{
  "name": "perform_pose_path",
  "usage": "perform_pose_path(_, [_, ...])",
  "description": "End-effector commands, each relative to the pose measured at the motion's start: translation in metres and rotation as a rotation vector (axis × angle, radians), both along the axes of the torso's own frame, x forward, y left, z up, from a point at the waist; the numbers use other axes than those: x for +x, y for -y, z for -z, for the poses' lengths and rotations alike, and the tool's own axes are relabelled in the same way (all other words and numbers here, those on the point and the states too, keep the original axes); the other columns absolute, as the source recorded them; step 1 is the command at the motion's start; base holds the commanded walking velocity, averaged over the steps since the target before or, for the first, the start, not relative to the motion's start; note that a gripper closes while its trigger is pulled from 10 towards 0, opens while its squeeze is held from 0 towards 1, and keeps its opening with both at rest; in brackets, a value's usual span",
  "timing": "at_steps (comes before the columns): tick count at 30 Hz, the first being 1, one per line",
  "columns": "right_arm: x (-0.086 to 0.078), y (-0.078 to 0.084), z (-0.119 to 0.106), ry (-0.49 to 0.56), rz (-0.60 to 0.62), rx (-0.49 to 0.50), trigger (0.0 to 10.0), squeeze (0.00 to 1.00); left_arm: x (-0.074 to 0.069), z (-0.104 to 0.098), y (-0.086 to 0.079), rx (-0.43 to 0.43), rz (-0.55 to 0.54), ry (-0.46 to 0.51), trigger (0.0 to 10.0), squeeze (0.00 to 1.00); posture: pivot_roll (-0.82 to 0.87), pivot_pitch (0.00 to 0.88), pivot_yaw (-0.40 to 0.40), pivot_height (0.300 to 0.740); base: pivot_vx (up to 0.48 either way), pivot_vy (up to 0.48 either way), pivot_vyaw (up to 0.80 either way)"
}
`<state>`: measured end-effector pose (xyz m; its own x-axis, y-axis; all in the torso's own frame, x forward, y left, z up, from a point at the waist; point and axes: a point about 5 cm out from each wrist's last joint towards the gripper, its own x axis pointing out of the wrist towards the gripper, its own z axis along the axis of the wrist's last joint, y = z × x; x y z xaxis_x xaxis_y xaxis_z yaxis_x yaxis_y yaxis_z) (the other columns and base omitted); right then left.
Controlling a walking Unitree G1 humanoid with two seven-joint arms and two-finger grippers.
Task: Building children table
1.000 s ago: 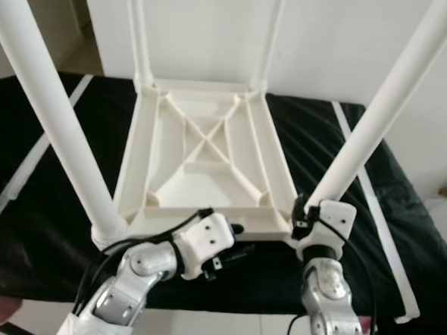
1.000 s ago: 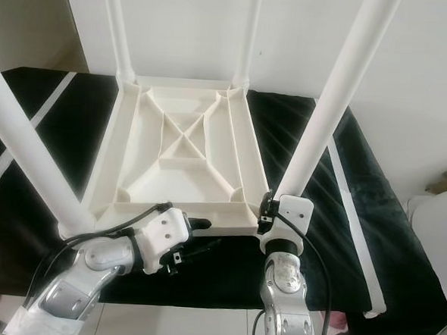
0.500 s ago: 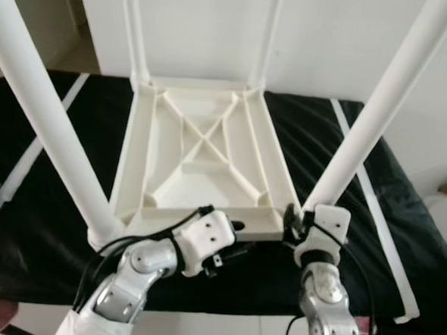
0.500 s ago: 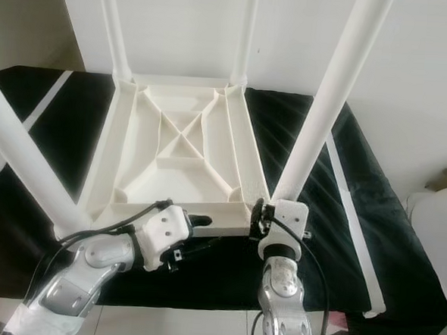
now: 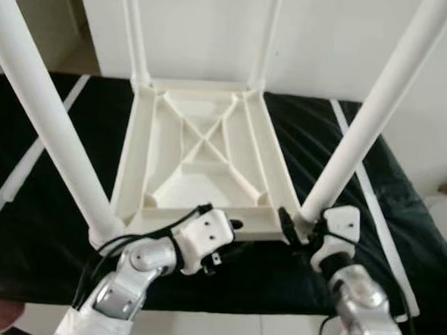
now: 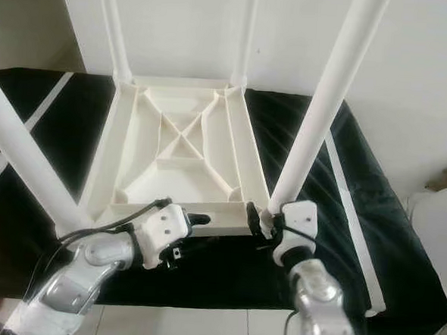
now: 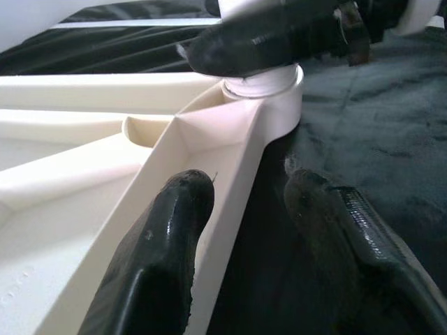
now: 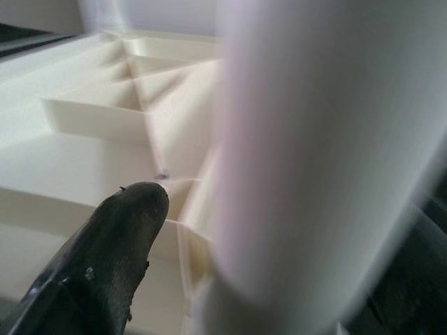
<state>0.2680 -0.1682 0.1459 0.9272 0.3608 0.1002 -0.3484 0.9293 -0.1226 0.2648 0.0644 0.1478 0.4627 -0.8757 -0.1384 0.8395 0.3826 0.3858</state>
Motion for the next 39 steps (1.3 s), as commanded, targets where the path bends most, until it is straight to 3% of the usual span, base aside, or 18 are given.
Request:
perform_pose_path(1, [0.003,0.003,0.002,-0.026,-0.065,-0.006,10.0,0.00,0.002,-0.001,-0.001,-0.007,-0.040,0.024,10.0,0.00,-0.15,0.070,-0.001,0.740,0.000,0.000,0.00])
perform_pose_path(2, [0.007,0.006,0.002,-0.030,-0.085,-0.025,7.2,0.00,0.003,-0.001,-0.001,-0.007,-0.039,0.024,10.0,0.00,-0.15,0.066,-0.002,0.740,0.000,0.000,0.00])
perform_pose_path(3, [0.007,0.006,0.002,-0.030,-0.085,-0.025,7.2,0.00,0.003,-0.001,-0.001,-0.007,-0.039,0.024,10.0,0.00,-0.15,0.066,-0.002,0.740,0.000,0.000,0.00])
perform_pose_path(4, [0.012,0.010,0.004,-0.039,-0.115,-0.068,2.9,0.00,0.003,-0.001,0.000,-0.006,-0.037,0.028,10.0,0.00,-0.14,0.062,-0.007,0.740,0.000,0.000,0.00])
perform_pose_path(5, [0.013,0.011,0.005,-0.046,-0.124,-0.076,0.4,0.00,0.003,-0.001,0.000,-0.006,-0.037,0.029,10.0,0.00,-0.14,0.062,-0.007,0.740,0.000,0.000,0.00])
perform_pose_path(6, [0.013,0.011,0.006,-0.051,-0.130,-0.078,0.0,0.00,0.003,-0.001,0.000,-0.007,-0.037,0.030,10.0,0.00,-0.14,0.062,-0.007,0.740,0.000,0.000,0.00])
perform_pose_path(23, [0.010,0.014,0.016,-0.084,-0.150,-0.049,0.0,0.00,0.004,-0.005,-0.001,-0.027,-0.046,0.041,10.0,0.00,-0.14,0.063,-0.004,0.740,0.000,0.000,0.00])
perform_pose_path(24, [0.010,0.014,0.015,-0.083,-0.136,-0.033,10.0,0.00,0.004,-0.004,-0.001,-0.026,-0.045,0.040,10.0,0.00,-0.14,0.065,-0.002,0.740,0.000,0.000,0.00])
perform_pose_path(36, [0.003,0.010,0.007,-0.024,0.115,0.070,10.0,0.00,0.002,-0.002,0.001,-0.026,-0.031,0.030,10.0,0.00,-0.16,0.082,0.002,0.740,0.000,0.000,0.00])
perform_pose_path(39, [-0.007,0.006,0.009,-0.013,0.344,0.166,10.0,0.00,0.000,-0.001,0.002,-0.031,-0.028,0.022,10.0,0.00,-0.16,0.084,-0.006,0.740,0.000,0.000,0.00])
